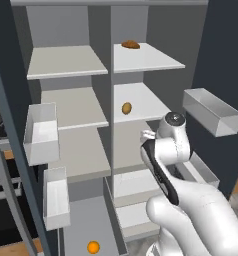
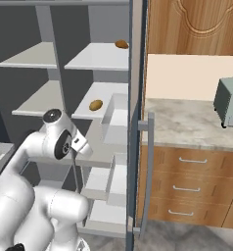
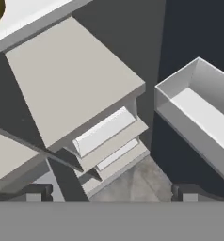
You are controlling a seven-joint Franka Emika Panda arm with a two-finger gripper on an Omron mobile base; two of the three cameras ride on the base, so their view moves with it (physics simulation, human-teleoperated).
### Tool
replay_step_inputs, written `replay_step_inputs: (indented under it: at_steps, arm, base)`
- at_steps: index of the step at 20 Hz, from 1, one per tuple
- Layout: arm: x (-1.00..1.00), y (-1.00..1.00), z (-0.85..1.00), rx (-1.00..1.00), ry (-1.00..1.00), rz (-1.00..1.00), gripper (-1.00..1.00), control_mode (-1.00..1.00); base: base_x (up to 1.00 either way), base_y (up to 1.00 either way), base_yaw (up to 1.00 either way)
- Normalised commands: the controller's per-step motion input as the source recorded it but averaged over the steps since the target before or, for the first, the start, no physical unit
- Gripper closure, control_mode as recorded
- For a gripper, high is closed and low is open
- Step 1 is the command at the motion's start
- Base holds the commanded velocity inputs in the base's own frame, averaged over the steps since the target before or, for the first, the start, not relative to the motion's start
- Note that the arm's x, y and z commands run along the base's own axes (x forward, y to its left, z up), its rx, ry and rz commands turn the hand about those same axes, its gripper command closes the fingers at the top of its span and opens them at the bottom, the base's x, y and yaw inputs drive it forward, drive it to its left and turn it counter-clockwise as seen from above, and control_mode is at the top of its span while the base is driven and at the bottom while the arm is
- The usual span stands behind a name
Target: Take the potato and orange from the fridge shelf and place them in the freezer drawer to begin freezing them.
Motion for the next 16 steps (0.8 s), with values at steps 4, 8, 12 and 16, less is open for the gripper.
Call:
replay_step_inputs:
  at_steps: [4,8,12,16]
  arm:
    - [0.72,0.0,0.7,0.0,-0.02,0.01,-1.0,-1.0]
    - [0.61,0.01,0.69,-0.02,0.0,0.0,-1.0,-1.0]
    - [0.88,0.12,0.07,0.0,0.0,0.0,-1.0,-1.0]
    - [0.89,0.19,0.0,0.0,-0.06,0.0,-1.0,-1.0]
  base:
    - [0.0,0.0,0.0]
    - [0.0,0.0,0.0]
    - [0.0,0.0,0.0]
    - [0.0,0.0,0.0]
